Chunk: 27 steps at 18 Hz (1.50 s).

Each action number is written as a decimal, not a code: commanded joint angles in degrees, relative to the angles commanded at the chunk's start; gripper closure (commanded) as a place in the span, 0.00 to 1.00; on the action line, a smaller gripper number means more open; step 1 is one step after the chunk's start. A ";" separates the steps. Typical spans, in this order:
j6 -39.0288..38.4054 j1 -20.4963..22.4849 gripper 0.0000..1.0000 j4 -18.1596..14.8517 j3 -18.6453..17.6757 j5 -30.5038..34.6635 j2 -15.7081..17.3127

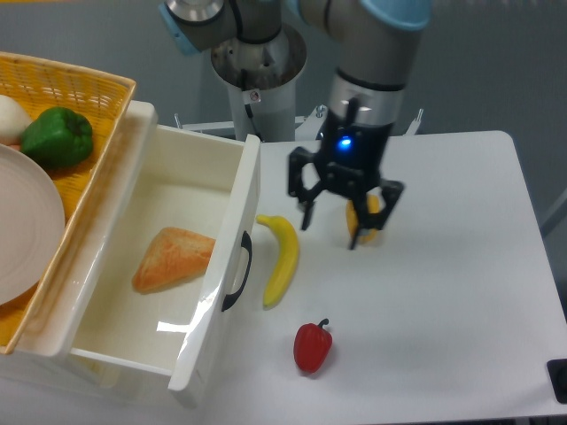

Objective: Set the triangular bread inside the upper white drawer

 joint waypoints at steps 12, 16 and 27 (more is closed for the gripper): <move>8.18 1.58 0.00 -1.23 -4.04 13.37 -2.64; 8.27 2.46 0.00 -0.97 -3.87 13.82 -4.65; 24.52 9.66 0.00 -0.62 4.12 15.40 -19.68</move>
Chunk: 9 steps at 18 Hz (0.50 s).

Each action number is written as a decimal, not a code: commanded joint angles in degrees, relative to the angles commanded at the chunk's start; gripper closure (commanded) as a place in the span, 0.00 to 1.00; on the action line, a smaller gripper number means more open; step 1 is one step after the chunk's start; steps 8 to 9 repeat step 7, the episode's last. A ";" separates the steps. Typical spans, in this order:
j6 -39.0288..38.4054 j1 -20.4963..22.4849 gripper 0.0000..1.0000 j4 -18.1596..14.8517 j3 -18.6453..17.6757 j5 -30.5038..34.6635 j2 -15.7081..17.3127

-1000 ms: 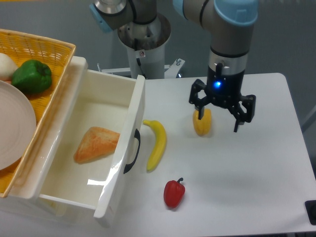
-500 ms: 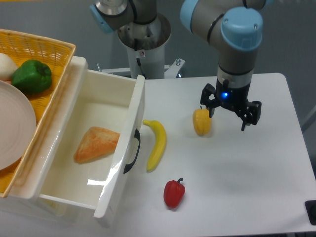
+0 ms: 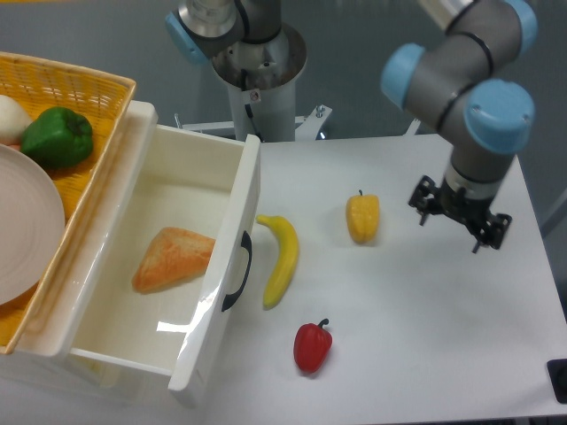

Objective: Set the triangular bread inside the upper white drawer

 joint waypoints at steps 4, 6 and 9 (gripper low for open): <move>4.58 0.01 0.00 0.18 1.07 -0.18 -1.07; 4.67 0.09 0.00 0.26 1.07 -0.44 -1.24; 4.67 0.09 0.00 0.35 1.16 -0.61 -1.24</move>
